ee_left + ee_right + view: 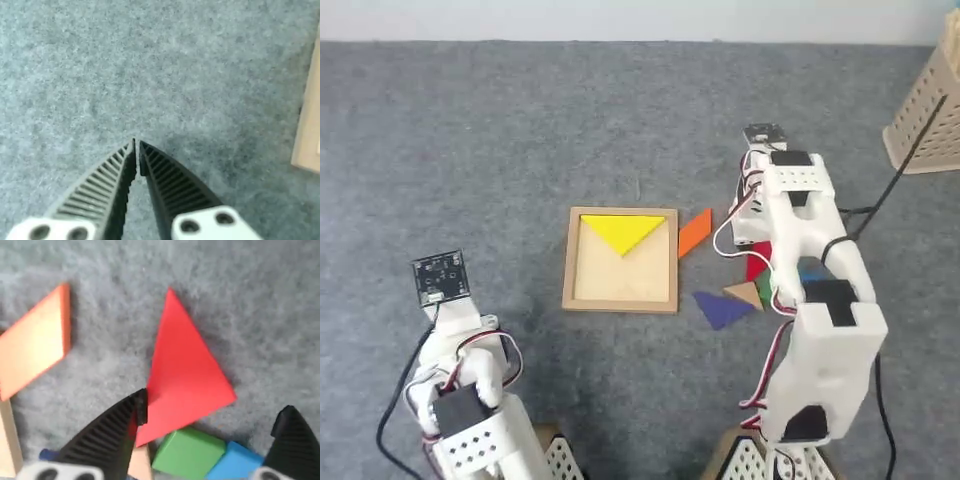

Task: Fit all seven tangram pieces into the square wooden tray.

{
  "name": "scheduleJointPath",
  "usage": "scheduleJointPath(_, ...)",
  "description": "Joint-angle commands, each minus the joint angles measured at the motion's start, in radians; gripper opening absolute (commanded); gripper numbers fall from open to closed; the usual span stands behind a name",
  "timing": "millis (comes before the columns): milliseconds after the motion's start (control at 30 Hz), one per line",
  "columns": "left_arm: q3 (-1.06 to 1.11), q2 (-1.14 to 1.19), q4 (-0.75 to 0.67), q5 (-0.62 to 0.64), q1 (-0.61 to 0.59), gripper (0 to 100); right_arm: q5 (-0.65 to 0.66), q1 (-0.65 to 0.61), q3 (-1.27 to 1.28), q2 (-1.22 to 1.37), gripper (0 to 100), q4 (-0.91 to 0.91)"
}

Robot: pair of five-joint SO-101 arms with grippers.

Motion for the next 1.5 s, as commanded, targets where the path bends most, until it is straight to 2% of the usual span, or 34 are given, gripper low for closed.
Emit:
scheduleJointPath(0, -0.008, -0.003, 0.003, 0.009, 0.002, 1, 0.021, 0.012, -0.064, 0.013, 38.8, -0.030)
scheduleJointPath(167, -0.008, -0.003, 0.003, 0.009, 0.002, 1, 0.023, 0.007, -0.100, 0.088, 37.7, -0.028)
scheduleJointPath(567, -0.008, -0.003, 0.003, 0.009, 0.002, 1, 0.015, 0.008, -0.146, 0.133, 23.3, 0.005)
scheduleJointPath(867, -0.008, -0.003, 0.003, 0.009, 0.002, 1, -0.025, 0.005, -0.137, 0.012, 23.1, 0.041)
scheduleJointPath(1233, -0.008, -0.003, 0.003, 0.009, 0.002, 1, -0.023, -0.076, 0.091, -0.248, 23.2, -0.044)
scheduleJointPath(1467, -0.008, -0.003, 0.003, 0.009, 0.002, 1, -0.063, 0.048, 0.092, -0.260, 29.2, -0.076)
